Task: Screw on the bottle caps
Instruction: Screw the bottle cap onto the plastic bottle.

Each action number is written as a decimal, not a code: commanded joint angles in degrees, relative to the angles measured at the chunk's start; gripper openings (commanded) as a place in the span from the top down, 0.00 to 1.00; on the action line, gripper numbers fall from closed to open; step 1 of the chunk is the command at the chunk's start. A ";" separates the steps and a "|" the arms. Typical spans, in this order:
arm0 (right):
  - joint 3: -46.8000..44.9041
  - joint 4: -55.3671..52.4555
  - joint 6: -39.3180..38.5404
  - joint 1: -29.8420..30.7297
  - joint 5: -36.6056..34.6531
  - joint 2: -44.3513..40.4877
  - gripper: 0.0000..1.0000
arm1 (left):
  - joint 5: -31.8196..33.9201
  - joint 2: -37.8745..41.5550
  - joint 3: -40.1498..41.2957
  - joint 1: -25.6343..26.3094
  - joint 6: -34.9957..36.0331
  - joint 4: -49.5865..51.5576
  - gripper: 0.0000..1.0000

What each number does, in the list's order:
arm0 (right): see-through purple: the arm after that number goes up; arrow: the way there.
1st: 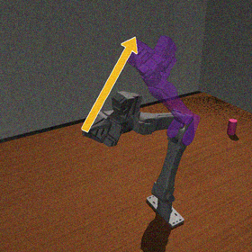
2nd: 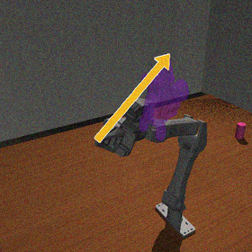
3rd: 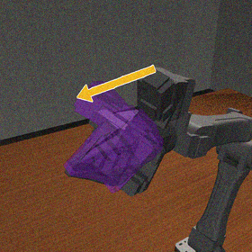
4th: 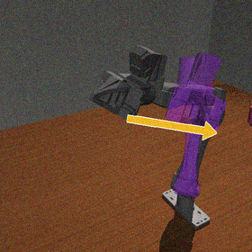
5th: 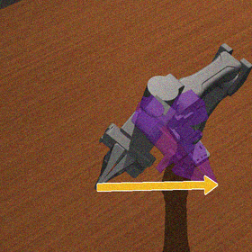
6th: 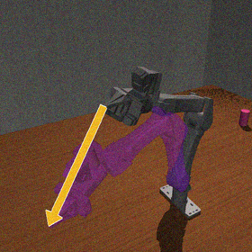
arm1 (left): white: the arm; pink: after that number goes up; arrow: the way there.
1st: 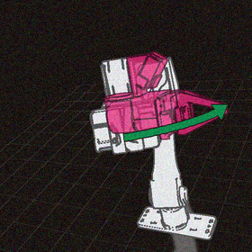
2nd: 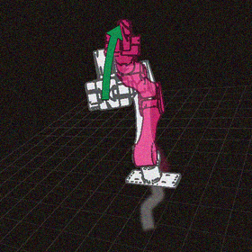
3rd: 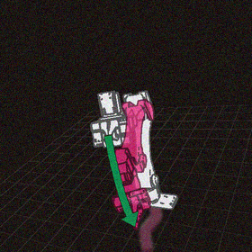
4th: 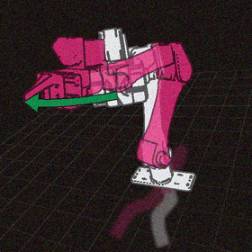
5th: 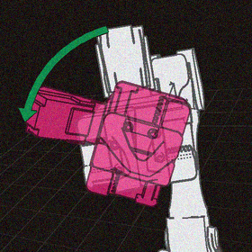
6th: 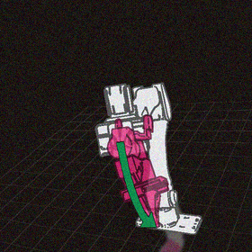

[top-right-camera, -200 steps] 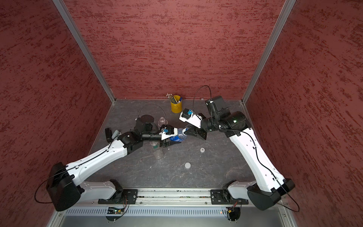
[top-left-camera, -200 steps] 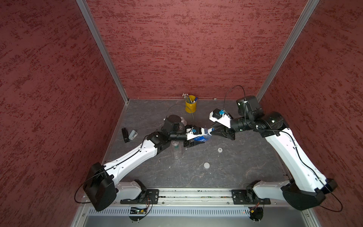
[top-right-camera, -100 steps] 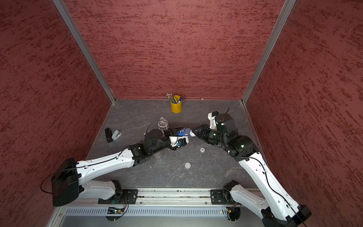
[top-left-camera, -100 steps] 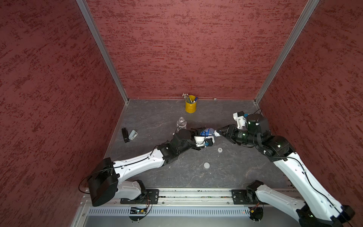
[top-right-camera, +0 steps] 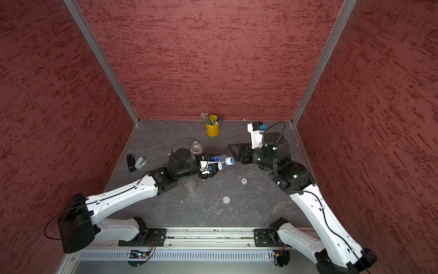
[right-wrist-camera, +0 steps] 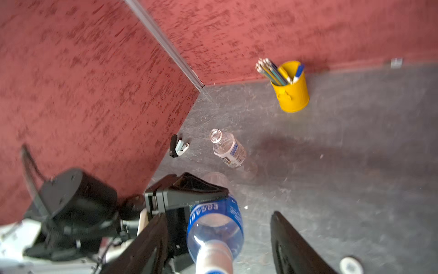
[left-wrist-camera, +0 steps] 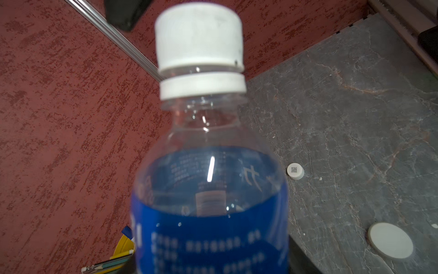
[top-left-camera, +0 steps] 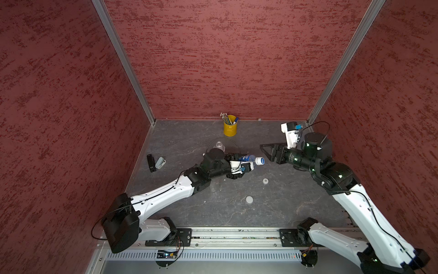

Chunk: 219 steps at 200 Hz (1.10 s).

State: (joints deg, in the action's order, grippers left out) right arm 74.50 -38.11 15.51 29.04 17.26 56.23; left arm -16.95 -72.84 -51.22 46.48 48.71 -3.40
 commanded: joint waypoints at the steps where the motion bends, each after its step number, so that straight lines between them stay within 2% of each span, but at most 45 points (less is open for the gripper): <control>1: 4.35 -7.71 -31.75 0.10 8.21 2.19 0.27 | -11.21 1.91 -2.48 -1.75 -3.58 7.02 0.46; 16: 6.13 -13.00 -44.29 0.08 13.53 3.54 0.27 | -13.44 1.53 -3.43 -2.45 -3.67 8.38 0.46; 35: 7.77 -18.54 -57.88 0.14 15.74 4.85 0.27 | -15.37 0.80 -4.46 -3.06 -3.70 8.91 0.46; 65: 13.82 -27.67 -70.53 0.12 14.60 9.09 0.28 | -18.16 -0.36 -6.85 -3.73 -3.80 11.15 0.46; 86: 17.41 -31.88 -75.35 0.14 12.77 11.45 0.34 | -19.00 -0.87 -7.05 -3.89 -4.07 11.09 0.46; 118: 19.51 -33.04 -76.40 0.14 14.01 13.24 0.48 | -19.79 -1.51 -6.96 -3.85 -4.67 10.38 0.46; 176: 19.90 -33.96 -76.62 0.16 16.06 14.69 0.58 | -20.59 -2.40 -7.84 -3.86 -4.92 9.77 0.46; 206: 19.85 -34.12 -72.65 0.27 14.36 16.20 0.64 | -20.28 -2.05 -7.54 -3.76 -5.38 7.51 0.46; 219: 19.72 -33.73 -68.30 0.27 14.44 16.98 0.67 | -19.78 -1.71 -7.19 -3.48 -5.55 5.96 0.46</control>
State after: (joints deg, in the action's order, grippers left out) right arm 93.36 -71.77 -58.92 29.12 31.94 71.72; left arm -35.55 -75.00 -57.01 42.70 43.90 6.20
